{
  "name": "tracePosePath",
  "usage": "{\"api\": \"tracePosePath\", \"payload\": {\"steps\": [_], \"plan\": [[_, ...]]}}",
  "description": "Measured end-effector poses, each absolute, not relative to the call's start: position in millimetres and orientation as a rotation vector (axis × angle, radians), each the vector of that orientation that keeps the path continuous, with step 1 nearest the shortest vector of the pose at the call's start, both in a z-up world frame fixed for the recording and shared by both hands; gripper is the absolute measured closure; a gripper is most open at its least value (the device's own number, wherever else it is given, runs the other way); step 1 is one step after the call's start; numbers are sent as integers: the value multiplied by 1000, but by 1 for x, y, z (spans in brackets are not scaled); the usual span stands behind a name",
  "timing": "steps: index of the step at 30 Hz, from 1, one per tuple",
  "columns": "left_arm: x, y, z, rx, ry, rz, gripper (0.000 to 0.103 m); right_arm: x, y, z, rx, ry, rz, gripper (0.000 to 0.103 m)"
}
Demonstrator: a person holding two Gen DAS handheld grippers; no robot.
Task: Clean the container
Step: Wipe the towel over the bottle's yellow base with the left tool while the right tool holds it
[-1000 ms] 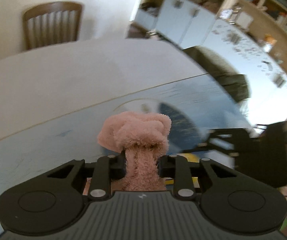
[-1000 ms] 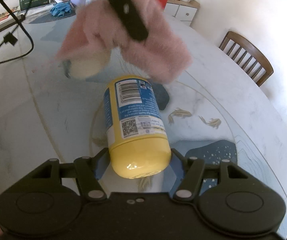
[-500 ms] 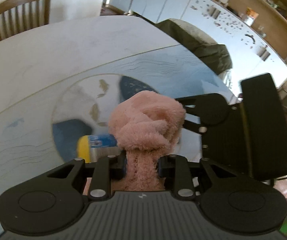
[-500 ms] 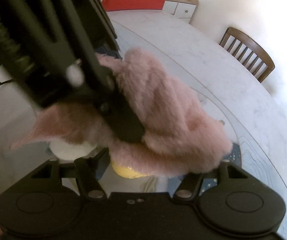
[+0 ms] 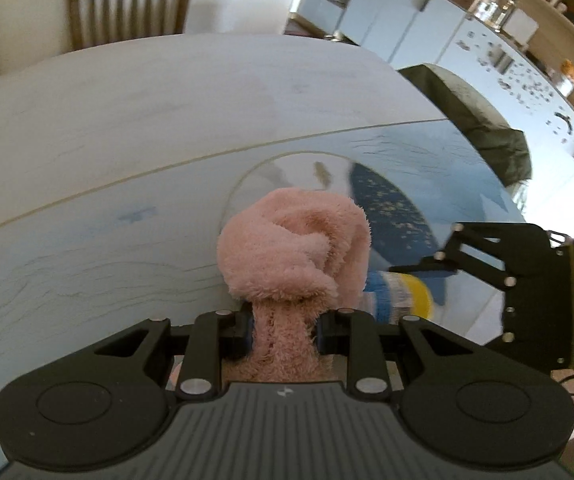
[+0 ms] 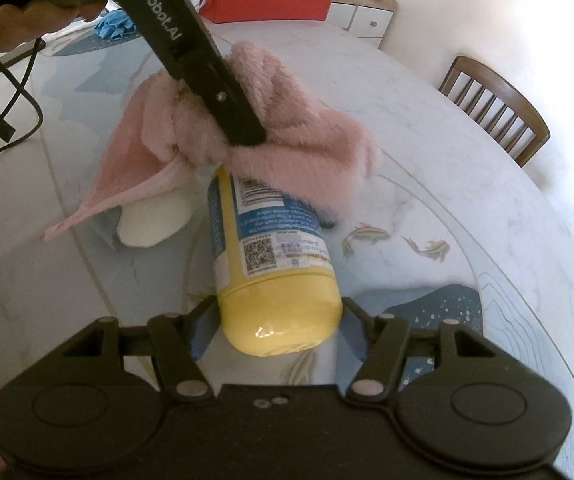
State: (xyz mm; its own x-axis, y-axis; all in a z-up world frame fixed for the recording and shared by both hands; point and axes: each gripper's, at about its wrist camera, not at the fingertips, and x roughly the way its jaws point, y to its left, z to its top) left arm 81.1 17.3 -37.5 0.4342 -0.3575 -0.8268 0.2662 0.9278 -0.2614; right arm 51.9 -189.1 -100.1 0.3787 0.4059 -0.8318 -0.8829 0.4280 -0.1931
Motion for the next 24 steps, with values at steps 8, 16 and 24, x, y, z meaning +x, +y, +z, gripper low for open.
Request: {"api": "tracePosePath", "payload": {"steps": [8, 16, 24], "plan": [[76, 39, -43, -86, 1055, -295, 78, 57, -192, -98, -628, 837, 867, 40], [68, 13, 1, -73, 933, -429, 78, 76, -192, -90, -522, 873, 749, 40], [60, -39, 18, -36, 909, -644, 79, 87, -192, -95, -492, 891, 706, 40]]}}
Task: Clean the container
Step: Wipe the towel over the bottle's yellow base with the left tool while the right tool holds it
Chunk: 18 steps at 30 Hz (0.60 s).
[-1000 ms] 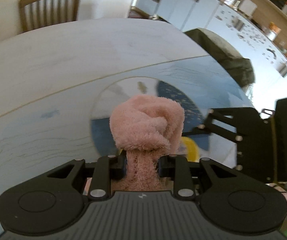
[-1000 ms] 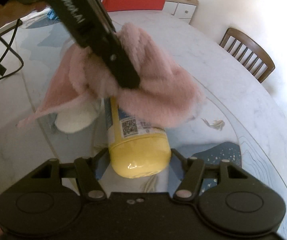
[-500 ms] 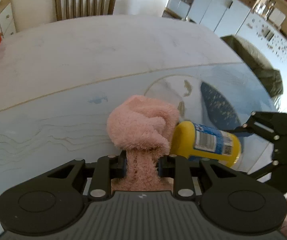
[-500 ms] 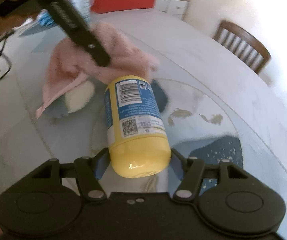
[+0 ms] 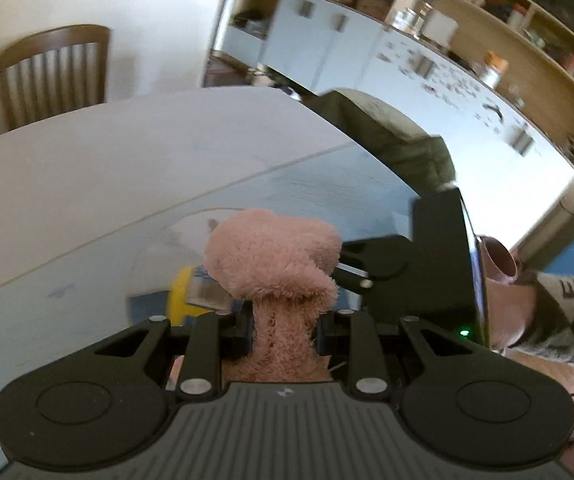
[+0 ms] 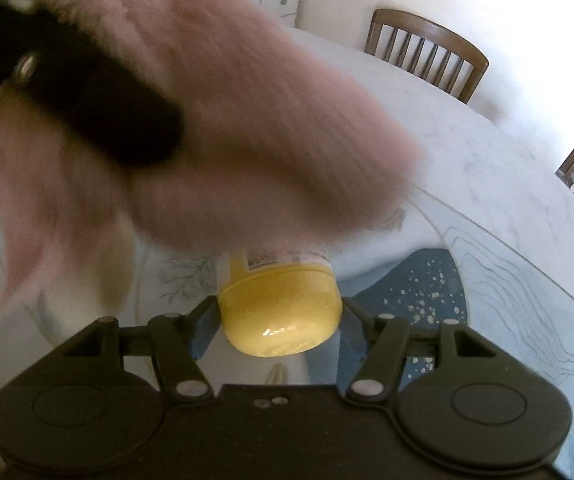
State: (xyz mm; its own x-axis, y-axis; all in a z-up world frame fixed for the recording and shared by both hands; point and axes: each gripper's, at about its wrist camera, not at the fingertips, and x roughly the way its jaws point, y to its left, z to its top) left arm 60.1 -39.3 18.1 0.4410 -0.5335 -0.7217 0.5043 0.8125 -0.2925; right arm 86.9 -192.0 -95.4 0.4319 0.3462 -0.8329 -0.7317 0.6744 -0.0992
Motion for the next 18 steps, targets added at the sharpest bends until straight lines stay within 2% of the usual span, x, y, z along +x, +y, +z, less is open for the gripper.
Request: {"api": "tracePosePath", "payload": {"steps": [1, 2, 6, 18], "plan": [[63, -44, 14, -31, 920, -655, 82, 88, -193, -95, -477, 895, 707, 40], [68, -45, 8, -37, 939, -649, 79, 92, -196, -96, -441, 916, 703, 40], [79, -45, -15, -29, 1018, -624, 79, 89, -197, -95, -458, 899, 711, 40], [95, -10, -42, -34, 1044, -481, 79, 88, -199, -94, -456, 888, 726, 40]]}}
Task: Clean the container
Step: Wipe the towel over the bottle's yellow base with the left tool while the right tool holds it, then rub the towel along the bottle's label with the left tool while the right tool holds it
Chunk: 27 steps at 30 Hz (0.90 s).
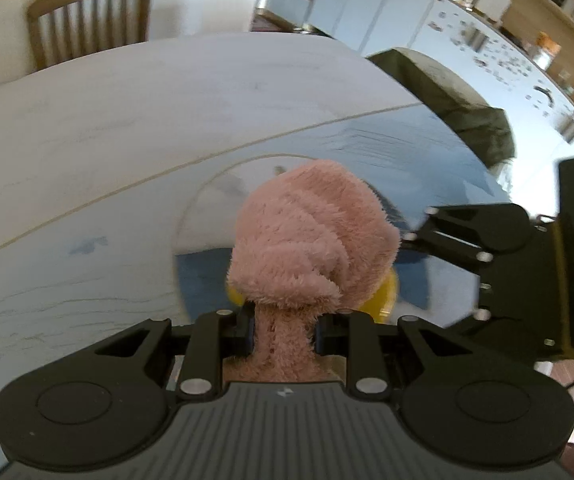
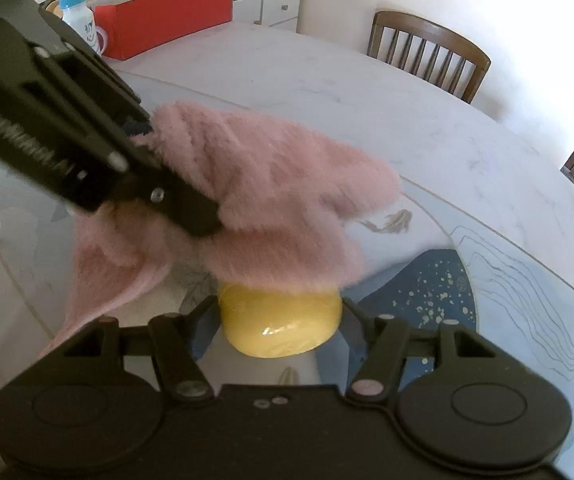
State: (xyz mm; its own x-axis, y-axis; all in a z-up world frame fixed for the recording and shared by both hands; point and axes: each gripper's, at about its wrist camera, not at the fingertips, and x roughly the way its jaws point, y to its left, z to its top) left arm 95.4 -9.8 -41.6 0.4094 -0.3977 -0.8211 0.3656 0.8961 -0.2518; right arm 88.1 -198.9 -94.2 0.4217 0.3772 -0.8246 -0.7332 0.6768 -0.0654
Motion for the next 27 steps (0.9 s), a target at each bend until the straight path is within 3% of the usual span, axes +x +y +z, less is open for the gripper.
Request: {"api": "tracePosePath", "payload": {"steps": [15, 27], "plan": [[107, 41, -79, 30, 1098, -241, 79, 88, -199, -95, -438, 905, 703, 40], [82, 18, -9, -46, 965, -424, 79, 89, -200, -95, -425, 920, 688, 40]]}}
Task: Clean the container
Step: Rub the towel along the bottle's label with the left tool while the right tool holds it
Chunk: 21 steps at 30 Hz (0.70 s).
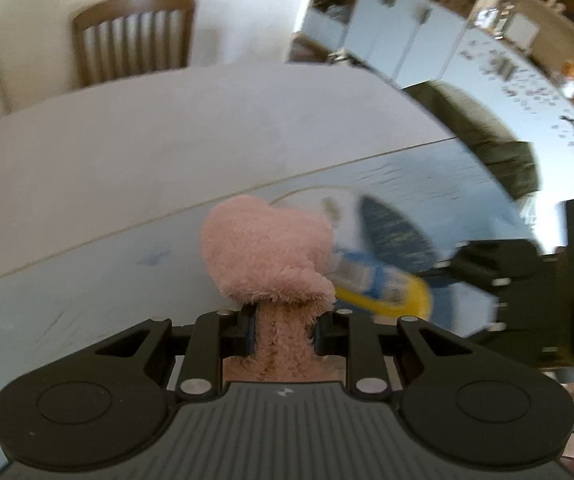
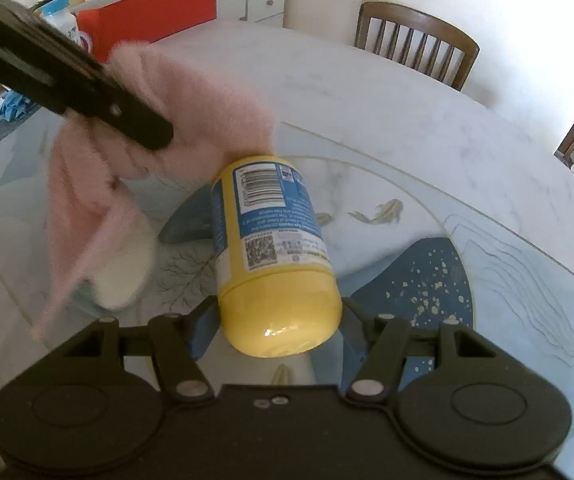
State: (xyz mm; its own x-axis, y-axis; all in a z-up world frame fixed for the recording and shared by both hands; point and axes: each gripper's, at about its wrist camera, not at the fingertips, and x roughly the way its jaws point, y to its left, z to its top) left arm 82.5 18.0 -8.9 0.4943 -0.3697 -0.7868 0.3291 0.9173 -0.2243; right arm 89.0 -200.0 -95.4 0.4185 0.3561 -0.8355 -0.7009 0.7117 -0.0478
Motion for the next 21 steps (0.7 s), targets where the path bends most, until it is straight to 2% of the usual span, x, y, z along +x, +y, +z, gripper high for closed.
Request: {"api": "tracePosePath", "payload": {"steps": [6, 14, 21], "plan": [[74, -12, 6, -90, 965, -599, 79, 88, -201, -95, -427, 917, 687, 40], [80, -56, -25, -17, 1036, -689, 79, 82, -198, -97, -463, 904, 709, 40], [96, -44, -41, -36, 1066, -602, 79, 82, -199, -97, -466, 904, 711, 40]]}}
